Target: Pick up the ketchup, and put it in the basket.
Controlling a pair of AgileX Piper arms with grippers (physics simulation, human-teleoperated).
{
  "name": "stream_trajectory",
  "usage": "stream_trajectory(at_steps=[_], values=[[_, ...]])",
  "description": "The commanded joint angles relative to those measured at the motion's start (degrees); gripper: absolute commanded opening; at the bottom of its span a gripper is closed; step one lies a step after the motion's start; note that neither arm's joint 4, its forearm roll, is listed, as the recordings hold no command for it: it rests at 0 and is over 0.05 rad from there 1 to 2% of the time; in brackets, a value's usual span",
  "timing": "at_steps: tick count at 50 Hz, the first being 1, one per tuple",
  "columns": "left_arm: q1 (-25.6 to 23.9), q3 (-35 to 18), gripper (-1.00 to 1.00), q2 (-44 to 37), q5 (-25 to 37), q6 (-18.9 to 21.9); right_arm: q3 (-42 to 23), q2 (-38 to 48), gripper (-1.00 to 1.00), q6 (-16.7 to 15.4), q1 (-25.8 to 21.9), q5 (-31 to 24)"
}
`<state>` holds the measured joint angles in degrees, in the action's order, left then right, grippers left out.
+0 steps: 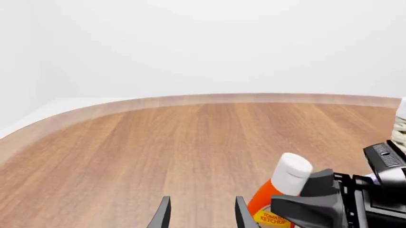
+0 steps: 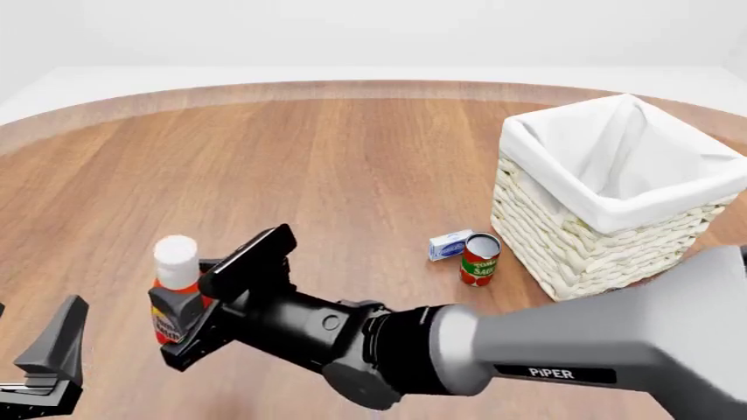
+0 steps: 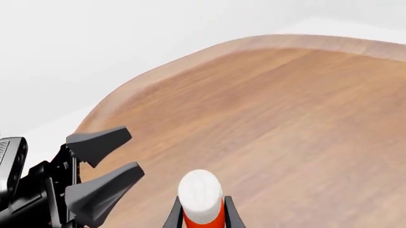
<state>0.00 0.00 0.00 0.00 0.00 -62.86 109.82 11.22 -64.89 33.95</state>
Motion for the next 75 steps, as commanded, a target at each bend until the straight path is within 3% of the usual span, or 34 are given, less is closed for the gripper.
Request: stream_trajectory(at_steps=[1, 35, 75], values=[[0.0, 0.0, 1.0, 0.0, 0.0, 0.0, 0.42, -1.54, -1.0, 0.51, 2.14, 0.38], [0.0, 0.0, 1.0, 0.0, 0.0, 0.0, 6.14, -10.24, -1.0, -2.2, 5.02, 0.36], [0.0, 0.0, 1.0, 0.0, 0.0, 0.0, 7.73, -16.64, -1.0, -4.01, 9.36, -1.19]])
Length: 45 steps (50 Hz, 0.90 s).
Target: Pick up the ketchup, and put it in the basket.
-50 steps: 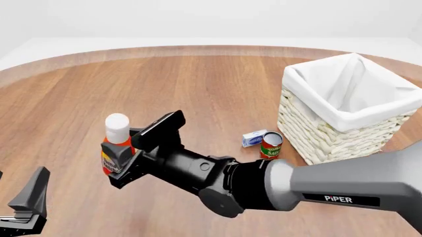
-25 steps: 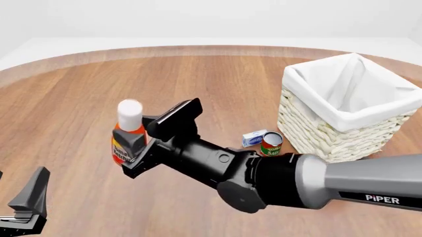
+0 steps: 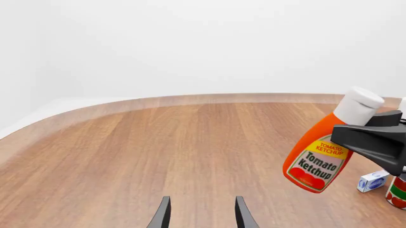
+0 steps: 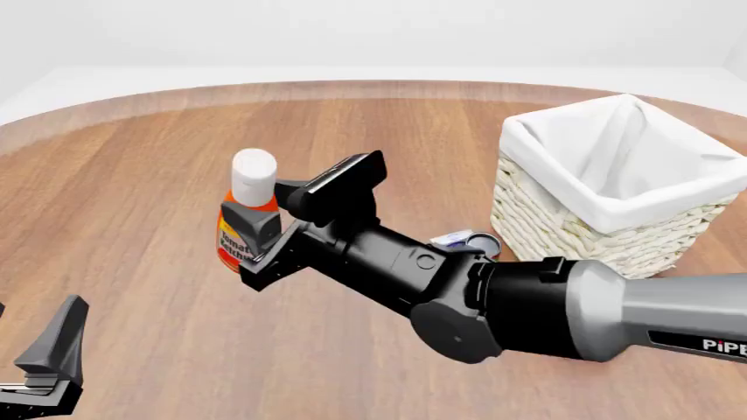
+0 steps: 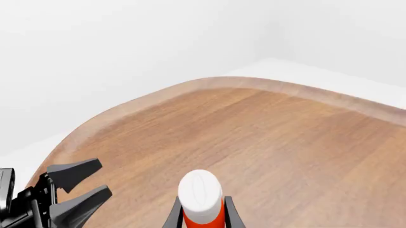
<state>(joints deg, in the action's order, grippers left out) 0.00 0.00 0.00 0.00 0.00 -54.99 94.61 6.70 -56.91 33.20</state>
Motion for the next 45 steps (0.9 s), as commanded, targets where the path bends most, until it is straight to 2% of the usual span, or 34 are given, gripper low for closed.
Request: stream_trajectory(at_steps=[1, 45], values=[[0.0, 0.0, 1.0, 0.0, 0.0, 0.0, -0.15, -1.43, -1.0, 0.51, 1.37, -0.44], [0.0, 0.0, 1.0, 0.0, 0.0, 0.0, 5.15, -10.81, -1.0, -1.42, 11.32, -0.27]])
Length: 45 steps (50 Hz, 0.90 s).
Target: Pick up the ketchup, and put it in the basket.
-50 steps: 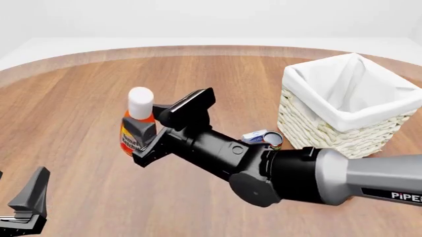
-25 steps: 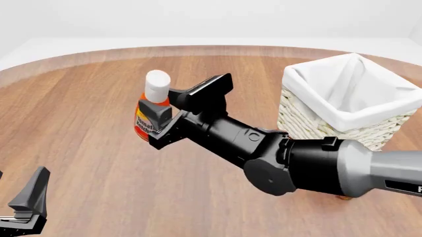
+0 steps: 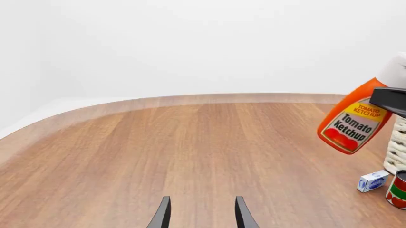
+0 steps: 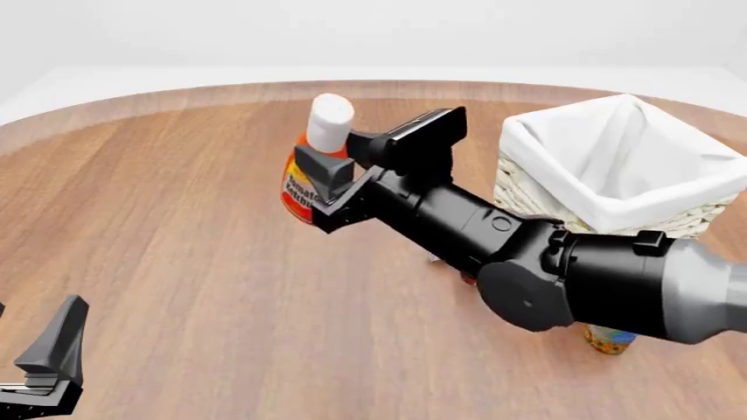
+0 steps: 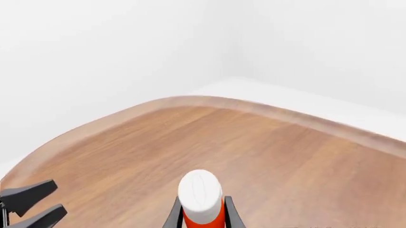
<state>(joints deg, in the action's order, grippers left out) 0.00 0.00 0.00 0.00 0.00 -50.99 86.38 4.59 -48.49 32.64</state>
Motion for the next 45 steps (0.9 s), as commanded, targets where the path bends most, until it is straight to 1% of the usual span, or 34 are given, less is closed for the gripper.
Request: stream_trajectory(at_steps=[1, 26, 34, 45], values=[[0.0, 0.0, 1.0, 0.0, 0.0, 0.0, 1.32, -2.72, -1.0, 0.67, 3.29, 0.42], [0.0, 0.0, 1.0, 0.0, 0.0, 0.0, 4.31, -7.39, -1.0, 0.79, 8.56, 0.18], [0.0, 0.0, 1.0, 0.0, 0.0, 0.0, 5.41, -9.93, -1.0, 0.71, 9.95, -0.2], [0.0, 0.0, 1.0, 0.0, 0.0, 0.0, 8.12, -14.09, -1.0, 0.69, 13.31, -0.29]])
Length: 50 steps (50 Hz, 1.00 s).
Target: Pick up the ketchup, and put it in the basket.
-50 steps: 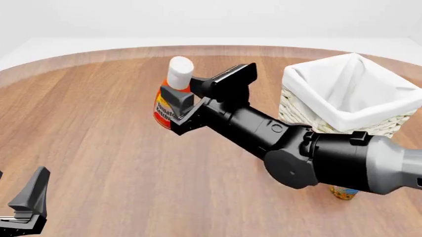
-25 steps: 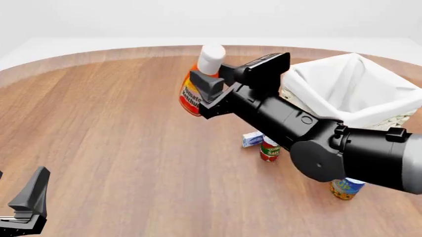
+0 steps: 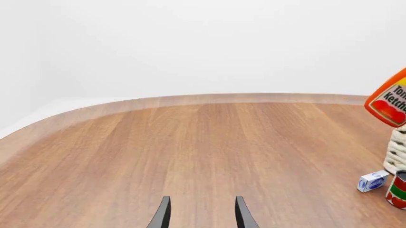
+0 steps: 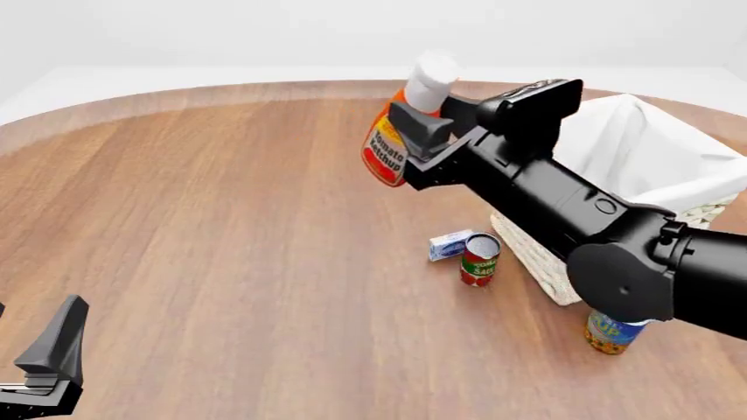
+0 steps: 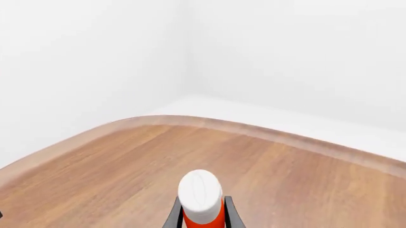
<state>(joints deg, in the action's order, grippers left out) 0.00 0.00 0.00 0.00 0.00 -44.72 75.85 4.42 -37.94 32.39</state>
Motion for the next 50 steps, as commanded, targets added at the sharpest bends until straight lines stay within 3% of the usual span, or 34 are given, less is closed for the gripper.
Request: stream_trajectory(at_steps=[1, 36, 50], values=[[0.0, 0.0, 1.0, 0.0, 0.0, 0.0, 1.92, -3.76, -1.0, 0.93, 2.87, -0.08], [0.0, 0.0, 1.0, 0.0, 0.0, 0.0, 6.7, -16.83, -1.0, 1.64, 16.25, -4.49], [0.0, 0.0, 1.0, 0.0, 0.0, 0.0, 8.38, -20.68, -1.0, 1.63, 19.3, -6.45]])
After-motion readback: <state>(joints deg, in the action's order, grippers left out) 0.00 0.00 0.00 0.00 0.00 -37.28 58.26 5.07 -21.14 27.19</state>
